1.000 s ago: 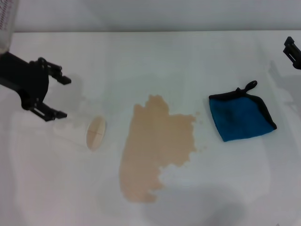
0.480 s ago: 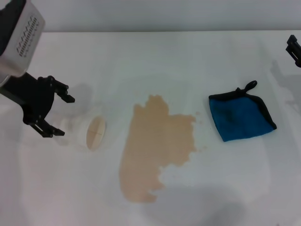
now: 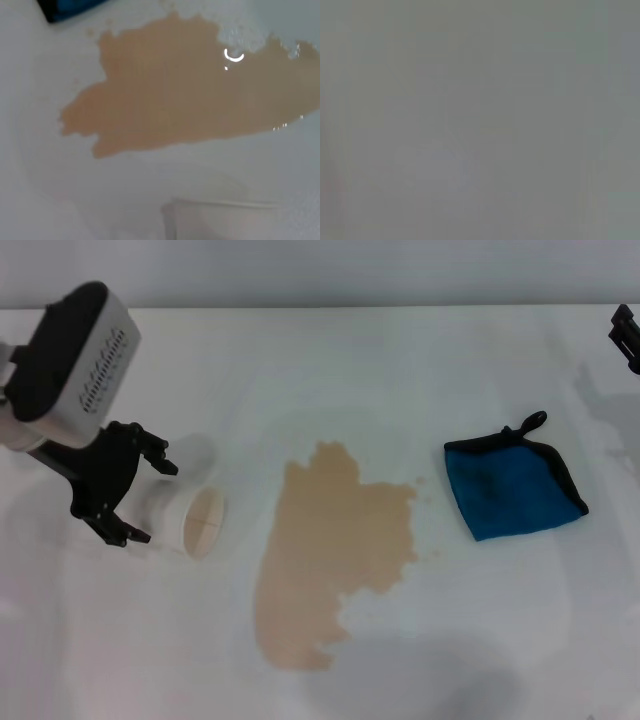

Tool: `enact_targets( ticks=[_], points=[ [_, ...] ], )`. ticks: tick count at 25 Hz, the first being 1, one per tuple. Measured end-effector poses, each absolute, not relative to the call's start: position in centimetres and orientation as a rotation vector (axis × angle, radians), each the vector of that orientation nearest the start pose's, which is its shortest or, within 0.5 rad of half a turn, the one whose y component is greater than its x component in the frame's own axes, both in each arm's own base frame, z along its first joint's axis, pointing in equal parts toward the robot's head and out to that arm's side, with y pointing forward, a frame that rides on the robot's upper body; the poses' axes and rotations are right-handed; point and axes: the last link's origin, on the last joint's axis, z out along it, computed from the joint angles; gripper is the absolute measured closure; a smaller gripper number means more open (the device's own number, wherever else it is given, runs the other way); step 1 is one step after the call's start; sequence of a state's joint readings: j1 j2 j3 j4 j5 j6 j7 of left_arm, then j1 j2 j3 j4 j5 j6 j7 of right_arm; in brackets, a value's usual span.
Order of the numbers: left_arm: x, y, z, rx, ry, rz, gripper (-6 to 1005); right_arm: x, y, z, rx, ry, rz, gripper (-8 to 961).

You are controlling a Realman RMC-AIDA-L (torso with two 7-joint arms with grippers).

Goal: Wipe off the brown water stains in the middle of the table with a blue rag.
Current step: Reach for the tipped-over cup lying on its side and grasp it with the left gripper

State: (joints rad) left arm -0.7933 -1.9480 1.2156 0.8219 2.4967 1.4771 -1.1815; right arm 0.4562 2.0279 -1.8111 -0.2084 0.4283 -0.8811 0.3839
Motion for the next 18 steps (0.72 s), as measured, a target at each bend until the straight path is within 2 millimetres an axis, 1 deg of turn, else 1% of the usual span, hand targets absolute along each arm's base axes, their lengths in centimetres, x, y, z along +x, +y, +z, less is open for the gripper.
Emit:
enact_targets(
  ticks=[4, 8, 13, 18],
  points=[
    [-22.9, 39.1, 0.7, -3.018, 0.615, 0.668, 131, 35.4, 36.2, 1.2, -1.514, 0.818, 0.681, 113],
    [-22.7, 39.3, -0.3, -3.008, 0.626, 0.657, 134, 35.4, 36.2, 1.3, -1.514, 0.817, 0.684, 113],
    [-22.9, 39.1, -1.7, -3.005, 0.645, 0.691, 138, 35.5, 36.0, 1.3, -1.512, 0.816, 0.685, 112],
    [-22.8, 39.1, -2.6, -2.999, 0.62, 0.717, 142, 35.5, 35.9, 1.3, -1.509, 0.813, 0.689, 112]
  ],
)
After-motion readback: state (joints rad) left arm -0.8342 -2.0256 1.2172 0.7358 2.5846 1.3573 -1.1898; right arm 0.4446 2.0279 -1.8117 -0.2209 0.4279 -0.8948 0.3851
